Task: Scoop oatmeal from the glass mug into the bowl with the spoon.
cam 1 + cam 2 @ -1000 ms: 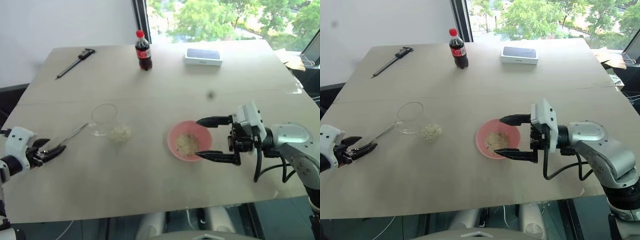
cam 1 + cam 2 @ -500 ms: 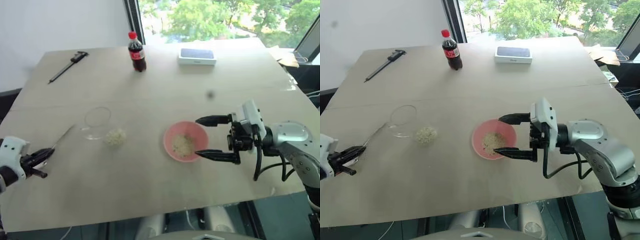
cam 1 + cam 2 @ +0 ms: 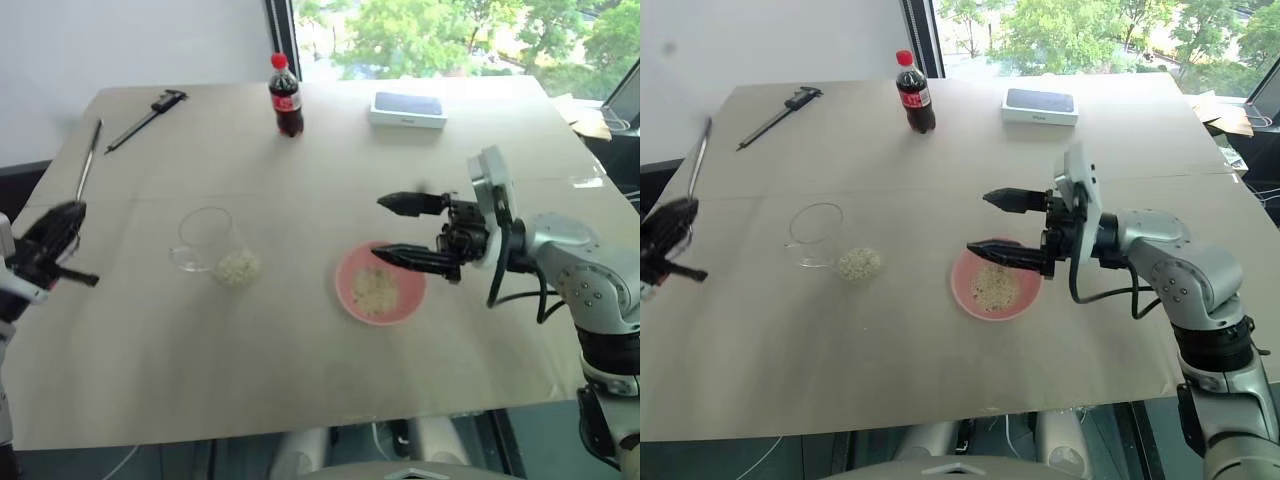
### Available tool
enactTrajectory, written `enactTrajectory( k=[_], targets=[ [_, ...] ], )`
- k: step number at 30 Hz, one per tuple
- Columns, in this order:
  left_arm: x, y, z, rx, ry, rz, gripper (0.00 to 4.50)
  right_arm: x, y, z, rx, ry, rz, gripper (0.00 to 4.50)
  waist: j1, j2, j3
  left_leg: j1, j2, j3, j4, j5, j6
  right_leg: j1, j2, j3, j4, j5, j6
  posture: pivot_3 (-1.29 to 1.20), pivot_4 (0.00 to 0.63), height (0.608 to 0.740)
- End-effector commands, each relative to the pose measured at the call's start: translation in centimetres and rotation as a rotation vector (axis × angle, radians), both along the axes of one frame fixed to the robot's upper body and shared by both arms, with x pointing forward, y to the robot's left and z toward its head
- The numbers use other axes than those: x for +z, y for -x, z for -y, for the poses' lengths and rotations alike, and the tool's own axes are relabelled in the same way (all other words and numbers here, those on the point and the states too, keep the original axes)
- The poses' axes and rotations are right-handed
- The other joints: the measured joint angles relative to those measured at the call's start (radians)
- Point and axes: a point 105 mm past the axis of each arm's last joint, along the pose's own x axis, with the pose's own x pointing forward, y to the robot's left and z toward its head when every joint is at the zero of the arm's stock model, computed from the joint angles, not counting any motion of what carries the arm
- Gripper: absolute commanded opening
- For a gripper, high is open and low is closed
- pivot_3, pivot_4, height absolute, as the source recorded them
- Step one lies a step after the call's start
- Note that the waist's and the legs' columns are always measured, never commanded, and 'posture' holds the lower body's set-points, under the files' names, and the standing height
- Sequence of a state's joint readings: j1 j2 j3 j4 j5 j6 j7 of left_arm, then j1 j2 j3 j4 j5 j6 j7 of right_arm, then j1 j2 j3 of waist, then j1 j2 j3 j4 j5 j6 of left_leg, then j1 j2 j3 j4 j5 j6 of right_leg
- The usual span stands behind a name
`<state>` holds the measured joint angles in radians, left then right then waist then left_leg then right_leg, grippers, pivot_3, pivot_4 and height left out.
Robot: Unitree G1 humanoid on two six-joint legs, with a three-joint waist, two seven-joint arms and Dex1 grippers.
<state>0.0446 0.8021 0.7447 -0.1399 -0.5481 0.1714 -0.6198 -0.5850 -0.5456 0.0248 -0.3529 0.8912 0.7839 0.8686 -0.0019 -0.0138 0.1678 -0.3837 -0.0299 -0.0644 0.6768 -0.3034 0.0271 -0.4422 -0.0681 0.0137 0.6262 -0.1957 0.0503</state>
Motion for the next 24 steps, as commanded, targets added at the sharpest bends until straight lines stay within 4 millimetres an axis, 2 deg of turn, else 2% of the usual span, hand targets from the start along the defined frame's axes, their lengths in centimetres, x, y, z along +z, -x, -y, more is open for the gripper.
enactTrajectory(
  k=[1,3,6,8,13,17,22,24],
  targets=[
    [4.7,0.1,2.6,-0.021,-0.08,0.155,0.03,2.2,-0.6,0.0,-0.035,-0.074,0.007,4.5,-0.003,0.0,0.0,0.0,0.0,0.001,0.0,0.0,0.0,0.0,0.0,-0.001,0.0,0.0,0.0,0.0,0.15,0.74],
    [6.2,-0.4,5.4,-0.079,-0.127,0.191,0.03,3.0,-1.1,-0.2,-0.063,-0.108,-0.008,4.5,-0.006,0.0,0.0,-0.001,0.0,0.001,0.0,0.0,0.0,-0.002,0.001,-0.001,0.001,0.0,0.0,0.0,0.15,0.74],
    [8.5,-1.7,11.0,-0.193,-0.185,0.25,0.03,4.2,-2.2,-0.3,-0.117,-0.176,-0.05,4.5,0.0,-0.001,0.0,-0.002,-0.001,0.001,0.0,0.0,0.0,-0.001,0.0,-0.001,0.001,0.0,0.0,0.0,0.15,0.74],
    [9.5,-2.4,13.8,-0.23,-0.214,0.28,0.03,5.0,-2.7,-0.5,-0.137,-0.216,-0.067,4.5,-0.002,-0.001,0.0,-0.002,-0.002,0.001,0.001,0.001,0.0,-0.001,0.002,-0.001,0.002,0.0,0.001,0.0,0.15,0.74],
    [8.8,-3.7,19.8,-0.356,-0.309,0.271,0.03,8.0,-4.3,-1.3,-0.226,-0.33,-0.121,4.5,-0.021,0.001,0.001,-0.001,-0.002,0.006,0.002,0.001,0.0,-0.005,0.007,0.005,0.006,0.0,0.001,0.0,0.15,0.74],
    [6.4,-4.3,22.6,-0.411,-0.409,0.232,0.03,9.9,-4.7,-1.7,-0.249,-0.408,-0.158,4.5,-0.033,0.001,0.001,-0.001,0.0,0.007,0.002,0.002,-0.002,-0.007,0.011,0.006,0.009,0.0,0.0,0.0,0.15,0.74],
    [4.8,-4.7,23.8,-0.416,-0.539,0.235,0.03,10.3,-4.9,-2.0,-0.277,-0.407,-0.169,4.5,-0.036,0.001,0.001,-0.001,0.0,0.007,0.003,0.002,-0.002,-0.007,0.011,0.007,0.011,0.0,0.0,0.0,0.15,0.74],
    [4.6,-4.7,24.1,-0.423,-0.539,0.241,0.03,10.4,-4.8,-2.1,-0.274,-0.408,-0.177,4.5,-0.036,0.001,0.001,-0.001,0.0,0.008,0.004,0.002,-0.002,-0.007,0.011,0.007,0.013,0.0,0.0,0.0,0.15,0.74]
  ],
)
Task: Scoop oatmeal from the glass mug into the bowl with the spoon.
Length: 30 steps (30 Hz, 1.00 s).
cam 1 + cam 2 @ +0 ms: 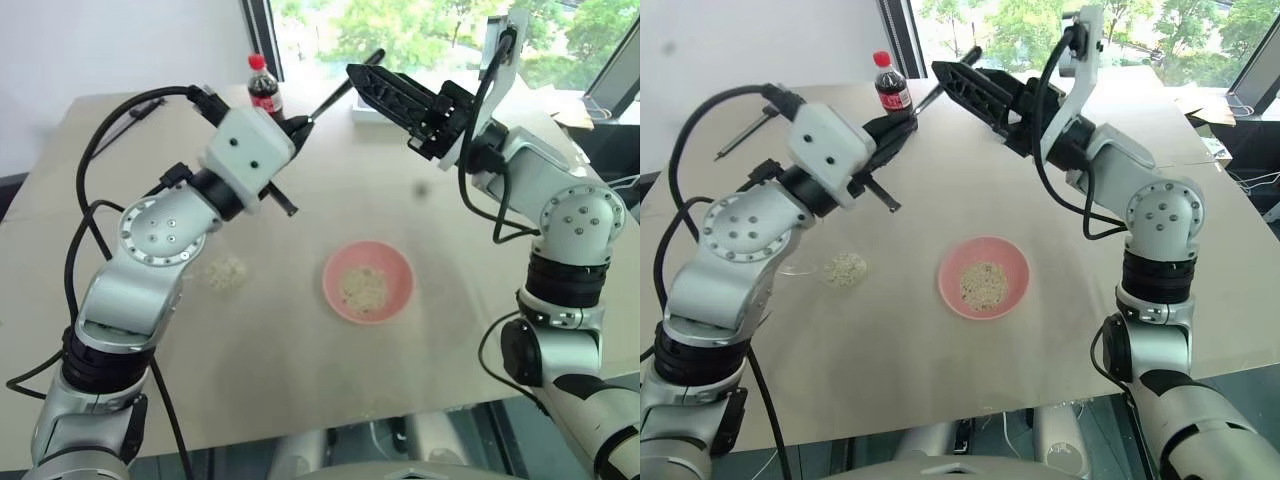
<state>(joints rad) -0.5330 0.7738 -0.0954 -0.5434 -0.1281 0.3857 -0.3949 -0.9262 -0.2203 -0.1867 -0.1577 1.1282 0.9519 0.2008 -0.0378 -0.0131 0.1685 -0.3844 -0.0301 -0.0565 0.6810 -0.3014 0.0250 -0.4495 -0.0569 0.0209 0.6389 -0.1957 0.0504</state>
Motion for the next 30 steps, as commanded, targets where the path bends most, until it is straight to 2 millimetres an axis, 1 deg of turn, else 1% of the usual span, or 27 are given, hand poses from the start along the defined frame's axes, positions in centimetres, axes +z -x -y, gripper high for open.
enactTrajectory(
  k=[1,4,9,12,13,15,17,18,19,20,21,27,29,30],
  targets=[
    [0.78,0.68,0.69,-0.024,-0.027,0.081,0.03,1.68,0.72,-0.07,0.016,-0.032,0.04,4.5,0.0,0.0,0.0,0.0,0.0,0.0,0.001,0.0,0.0,0.0,0.0,0.0,0.001,0.0,0.0,0.0,0.15,0.74],
    [0.7,0.86,1.2,-0.05,-0.042,0.089,0.03,1.7,0.58,-0.14,0.008,-0.029,0.037,4.5,0.0,0.0,0.0,0.0,0.0,0.0,0.002,0.0,0.0,0.0,0.0,0.0,0.002,0.0,0.0,0.0,0.15,0.74],
    [0.23,0.72,1.13,-0.051,-0.045,0.068,0.03,1.67,0.47,-0.08,0.005,-0.03,0.037,4.5,0.0,0.0,0.0,0.0,0.0,0.0,0.003,0.0,0.0,0.0,0.0,0.0,0.002,0.0,0.0,0.0,0.15,0.74],
    [0.19,0.68,1.08,-0.052,-0.037,0.056,0.0,1.65,0.44,0.1,-0.001,-0.034,0.041,3.69,0.0,0.0,0.0,0.0,0.0,0.0,0.003,0.0,0.0,0.0,0.0,0.0,0.002,0.0,0.0,0.0,0.15,0.74],
    [0.18,0.67,1.03,-0.05,-0.033,0.052,0.0,1.62,0.48,0.13,-0.001,-0.033,0.041,3.28,0.0,0.0,0.0,0.0,0.0,0.0,0.003,0.0,0.0,0.0,0.0,0.0,0.002,0.0,0.0,0.0,0.15,0.74],
    [0.23,0.61,0.94,-0.046,-0.021,0.045,0.0,1.44,0.45,0.2,-0.004,-0.028,0.04,2.17,0.0,0.0,0.0,0.0,0.0,0.0,0.003,0.0,0.0,0.0,0.0,0.0,0.003,0.0,0.0,0.0,0.15,0.74],
    [0.47,0.59,0.91,-0.045,-0.006,0.049,0.0,1.26,0.39,0.26,-0.007,-0.025,0.038,1.34,0.0,0.0,0.0,0.0,0.0,0.0,0.003,0.0,0.0,0.0,0.0,0.0,0.003,0.0,0.0,0.0,0.15,0.74],
    [0.54,0.58,0.91,-0.045,-0.002,0.05,0.0,1.21,0.33,0.29,-0.01,-0.025,0.036,0.98,0.0,0.0,0.0,0.0,0.0,0.0,0.003,0.0,0.0,0.0,0.0,0.0,0.003,0.0,0.0,0.0,0.15,0.74],
    [0.56,0.59,0.89,-0.045,-0.002,0.05,0.0,1.15,0.28,0.33,-0.013,-0.025,0.034,0.78,0.0,0.0,0.0,0.0,0.0,0.0,0.003,0.0,0.0,0.0,0.0,0.0,0.003,0.0,0.0,0.0,0.15,0.74],
    [0.56,0.6,0.88,-0.045,-0.002,0.05,0.0,1.1,0.21,0.37,-0.016,-0.025,0.033,0.3,0.0,0.0,0.0,0.0,0.0,0.0,0.003,0.0,0.0,0.0,0.0,0.0,0.003,0.0,0.0,0.0,0.15,0.74],
    [0.52,0.56,0.86,-0.046,0.0,0.047,0.0,1.02,0.08,0.42,-0.02,-0.023,0.031,0.09,-0.001,0.0,0.0,0.0,0.0,0.0,0.003,0.0,0.0,0.0,0.0,0.0,0.003,0.0,0.0,0.0,0.15,0.74],
    [0.43,0.64,0.83,-0.047,-0.018,0.062,0.0,0.91,-0.06,0.35,-0.027,-0.02,0.019,0.09,0.0,0.0,0.0,0.0,0.0,0.0,0.003,0.0,0.0,0.0,0.0,0.0,0.003,0.0,0.0,0.0,0.15,0.74],
    [0.56,0.67,0.77,-0.043,-0.021,0.08,0.68,1.0,-0.12,0.3,-0.029,-0.023,0.018,0.0,0.0,0.0,0.0,0.0,0.0,0.0,0.003,0.0,0.0,0.0,0.0,0.0,0.003,0.0,0.0,0.0,0.15,0.74],
    [0.62,0.69,0.72,-0.041,-0.014,0.085,0.94,1.04,-0.15,0.29,-0.029,-0.025,0.017,0.0,0.0,0.0,0.0,0.0,0.0,0.0,0.003,0.0,0.0,0.0,0.0,0.001,0.003,0.0,0.0,0.0,0.15,0.74]
  ],
)
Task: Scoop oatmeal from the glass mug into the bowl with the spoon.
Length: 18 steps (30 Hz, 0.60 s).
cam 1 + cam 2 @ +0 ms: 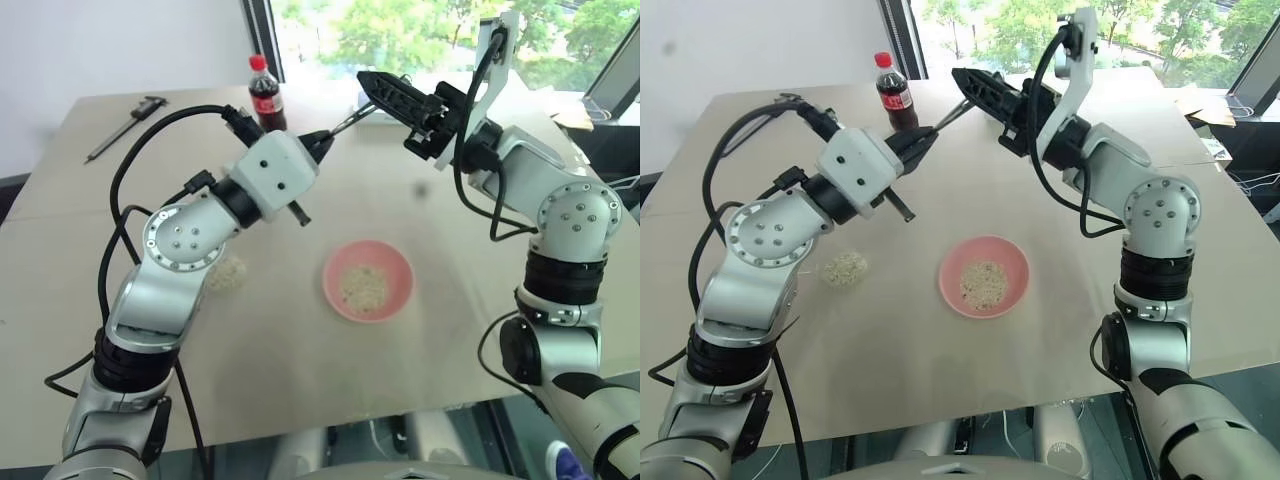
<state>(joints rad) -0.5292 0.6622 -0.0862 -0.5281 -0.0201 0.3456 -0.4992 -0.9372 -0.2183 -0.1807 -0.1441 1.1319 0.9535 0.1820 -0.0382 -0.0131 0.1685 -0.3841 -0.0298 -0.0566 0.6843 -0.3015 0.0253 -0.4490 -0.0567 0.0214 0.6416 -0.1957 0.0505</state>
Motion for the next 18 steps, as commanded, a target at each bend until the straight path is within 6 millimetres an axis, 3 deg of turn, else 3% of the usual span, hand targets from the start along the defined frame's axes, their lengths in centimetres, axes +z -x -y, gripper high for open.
enactTrajectory(
  k=[1,3,5,10,14,18],
  targets=[
    [1.3,0.8,-0.4,-0.001,0.02,0.078,1.23,1.1,0.1,0.5,-0.024,-0.033,0.029,0.0,0.0,0.0,0.0,0.0,0.0,0.0,0.0,0.0,0.0,0.0,0.0,0.0,0.0,0.0,0.0,0.0,0.15,0.74],
    [1.7,1.7,-0.4,-0.033,0.063,0.1,2.23,1.2,0.0,0.5,-0.026,-0.038,0.025,0.0,0.0,0.0,0.0,0.0,0.0,0.0,0.0,0.0,0.0,0.0,0.0,0.0,0.0,0.0,0.0,0.0,0.15,0.74],
    [2.5,2.9,-1.4,-0.019,0.14,0.134,2.23,1.2,-0.2,0.8,-0.035,-0.043,0.018,0.0,-0.002,0.0,0.0,0.0,0.0,0.0,0.0,0.0,0.0,0.0,0.0,0.001,0.0,0.0,0.0,0.0,0.15,0.74],
    [3.3,5.2,-6.6,0.182,0.342,0.187,2.23,0.9,-1.0,1.9,-0.077,-0.044,0.004,0.0,-0.002,0.0,0.0,0.0,0.001,0.001,0.0,0.0,0.0,-0.001,0.0,0.001,0.0,0.0,0.0,0.0,0.15,0.74],
    [1.3,7.0,-12.2,0.356,0.642,0.081,2.23,0.3,-1.6,2.8,-0.111,-0.04,-0.011,0.0,0.001,0.0,-0.001,0.0,0.001,0.001,0.001,0.0,0.0,0.0,0.0,0.001,0.0,0.0,0.0,0.0,0.15,0.74],
    [-1.5,9.6,-15.3,0.421,0.635,-0.052,2.23,0.0,-2.2,3.1,-0.122,-0.032,-0.023,0.0,-0.003,0.0,-0.001,0.001,0.001,0.001,0.002,0.0,0.0,0.001,0.0,0.001,0.0,0.0,0.0,0.0,0.15,0.74]
  ],
)
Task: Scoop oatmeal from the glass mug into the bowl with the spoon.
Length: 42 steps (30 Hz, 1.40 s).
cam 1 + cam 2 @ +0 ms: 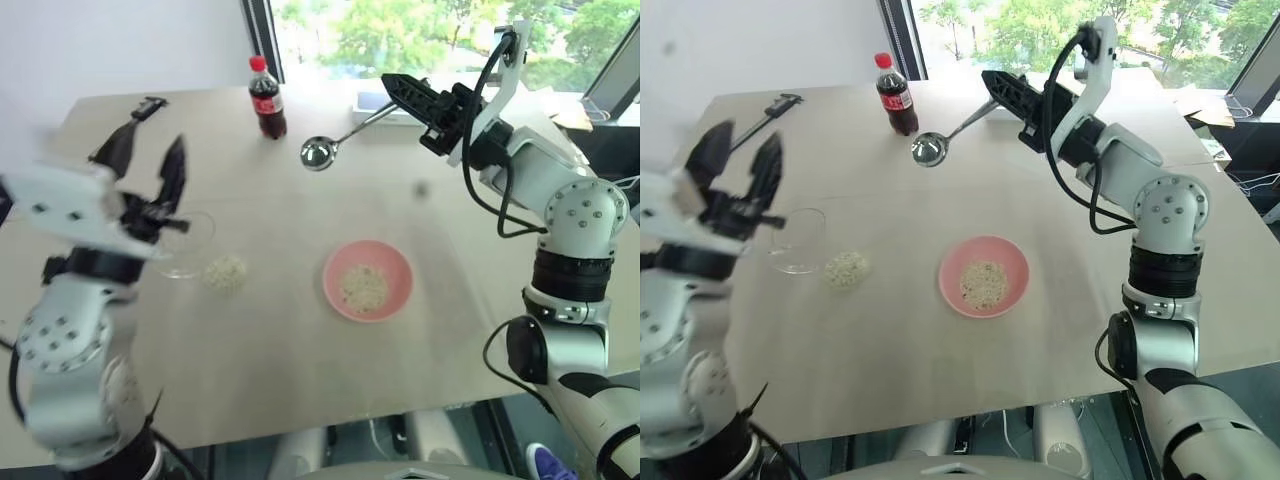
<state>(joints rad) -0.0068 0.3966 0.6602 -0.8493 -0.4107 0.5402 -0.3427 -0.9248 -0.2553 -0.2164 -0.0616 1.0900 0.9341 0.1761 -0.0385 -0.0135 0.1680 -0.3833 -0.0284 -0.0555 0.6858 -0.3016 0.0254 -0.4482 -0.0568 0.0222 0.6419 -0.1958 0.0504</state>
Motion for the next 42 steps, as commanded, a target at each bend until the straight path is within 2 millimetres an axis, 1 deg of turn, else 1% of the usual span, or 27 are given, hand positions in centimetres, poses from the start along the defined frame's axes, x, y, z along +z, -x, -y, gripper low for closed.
enactTrajectory(
  k=[1,3,7,10,13,16,21,24,28,31,32,34,35,36,38,41,42],
  targets=[
    [-0.5,2.6,-1.7,0.01,-0.008,-0.031,2.23,1.2,0.0,0.8,-0.014,-0.022,0.049,0.0,-0.002,0.0,0.0,0.0,0.0,0.001,0.0,0.0,0.0,0.0,0.0,0.001,0.0,0.0,0.0,0.0,0.15,0.74],
    [-2.3,3.2,-2.9,0.052,-0.049,-0.108,2.23,1.2,-0.2,0.8,-0.013,-0.022,0.049,0.0,0.001,0.0,0.0,0.0,0.0,0.0,0.0,0.0,0.0,0.0,0.0,0.0,-0.001,0.0,0.0,0.0,0.15,0.74],
    [-7.0,3.8,-4.7,0.08,-0.009,-0.239,2.23,1.5,-0.2,0.9,0.015,-0.038,0.049,0.0,0.004,0.001,0.0,0.001,0.0,0.0,-0.001,-0.002,0.003,0.002,0.0,0.0,-0.001,0.0,0.0,0.0,0.15,0.74],
    [-9.3,3.9,-5.4,0.093,0.025,-0.289,2.23,1.1,-0.2,1.1,0.016,-0.023,0.034,0.0,0.004,0.001,0.0,0.001,0.0,0.0,0.0,-0.002,0.003,0.002,0.0,0.0,-0.001,0.0,0.0,0.0,0.15,0.74],
    [-10.8,3.6,-6.3,0.106,0.036,-0.309,2.23,0.6,-0.2,1.2,0.013,-0.011,0.009,0.0,0.004,0.001,0.0,0.001,0.0,0.0,-0.001,-0.002,0.003,0.002,0.0,-0.001,-0.001,0.0,0.0,0.0,0.15,0.74],
    [-11.2,3.0,-6.6,0.089,0.015,-0.31,2.23,0.5,-0.3,1.1,0.011,-0.01,-0.001,0.0,0.004,0.001,0.0,0.001,0.0,0.0,-0.001,-0.002,0.004,0.002,0.0,-0.001,-0.001,0.0,0.0,0.0,0.15,0.74],
    [-11.4,1.1,-6.2,0.031,-0.011,-0.312,2.23,0.6,-0.4,1.4,-0.012,-0.015,-0.001,0.0,0.004,0.001,0.0,0.001,0.0,0.0,-0.001,-0.002,0.004,0.002,-0.001,-0.001,-0.001,0.0,0.0,0.0,0.15,0.74],
    [-11.8,-0.2,-6.5,0.024,-0.019,-0.324,2.23,0.8,-0.3,1.5,-0.015,-0.02,0.001,0.0,0.003,0.001,0.0,0.001,0.0,0.0,-0.001,-0.002,0.004,0.001,-0.001,-0.001,-0.001,0.0,0.0,0.0,0.15,0.74],
    [-11.8,-1.5,-6.7,0.011,-0.02,-0.325,2.23,1.3,-0.1,1.4,-0.014,-0.029,0.01,0.0,0.002,0.001,0.0,0.001,0.0,0.0,-0.001,-0.002,0.004,0.001,-0.001,-0.001,-0.001,0.0,0.0,0.0,0.15,0.74],
    [-11.6,-2.5,-6.4,-0.009,-0.014,-0.311,2.23,1.4,0.0,1.5,-0.021,-0.026,0.014,0.0,0.0,0.001,0.0,0.001,0.0,0.0,-0.001,-0.002,0.004,0.001,-0.001,-0.001,-0.001,0.0,0.0,0.0,0.15,0.74],
    [-11.4,-2.7,-6.4,-0.01,-0.013,-0.303,1.72,1.3,0.0,1.6,-0.025,-0.024,0.014,0.0,0.0,0.001,0.0,0.001,0.0,0.0,-0.001,-0.002,0.004,0.001,-0.001,-0.001,-0.001,0.0,0.0,0.0,0.15,0.74],
    [-11.2,-3.0,-6.1,-0.018,-0.006,-0.292,0.99,1.3,0.0,1.7,-0.033,-0.024,0.015,0.0,0.001,0.001,0.0,0.001,0.0,0.0,-0.001,-0.002,0.004,0.0,-0.002,-0.001,-0.001,0.0,0.0,0.0,0.15,0.74],
    [-11.2,-3.1,-6.0,-0.021,-0.005,-0.291,0.38,1.3,0.0,1.7,-0.035,-0.026,0.015,0.0,0.0,0.001,0.0,0.0,0.0,0.0,-0.001,-0.002,0.004,0.0,-0.002,-0.001,-0.001,0.0,0.0,0.0,0.15,0.74],
    [-11.3,-3.2,-5.8,-0.02,-0.005,-0.296,0.08,1.4,0.0,1.7,-0.036,-0.028,0.017,0.0,-0.001,0.001,0.0,0.0,0.0,0.0,-0.001,-0.002,0.004,0.0,-0.003,-0.001,-0.001,0.0,0.0,0.0,0.15,0.74],
    [-11.4,-3.4,-5.5,-0.017,0.002,-0.301,0.08,1.5,0.1,1.6,-0.036,-0.031,0.02,0.0,0.0,0.001,0.0,0.0,0.0,0.0,-0.002,-0.002,0.004,0.0,-0.006,0.0,-0.001,0.0,0.0,0.0,0.15,0.74],
    [-11.5,-3.6,-5.3,-0.019,0.009,-0.303,0.08,1.6,0.2,1.5,-0.034,-0.035,0.019,0.0,0.002,0.001,0.0,0.0,-0.001,-0.001,-0.002,-0.002,0.004,0.0,-0.006,-0.001,-0.001,0.0,0.0,0.0,0.15,0.74],
    [-11.4,-4.0,-5.0,-0.026,0.011,-0.297,0.08,1.9,0.3,1.3,-0.022,-0.04,0.019,0.0,0.002,0.001,0.0,0.0,-0.001,-0.001,-0.002,-0.002,0.004,0.0,-0.006,-0.001,-0.001,0.0,0.0,0.0,0.15,0.74]
  ],
)
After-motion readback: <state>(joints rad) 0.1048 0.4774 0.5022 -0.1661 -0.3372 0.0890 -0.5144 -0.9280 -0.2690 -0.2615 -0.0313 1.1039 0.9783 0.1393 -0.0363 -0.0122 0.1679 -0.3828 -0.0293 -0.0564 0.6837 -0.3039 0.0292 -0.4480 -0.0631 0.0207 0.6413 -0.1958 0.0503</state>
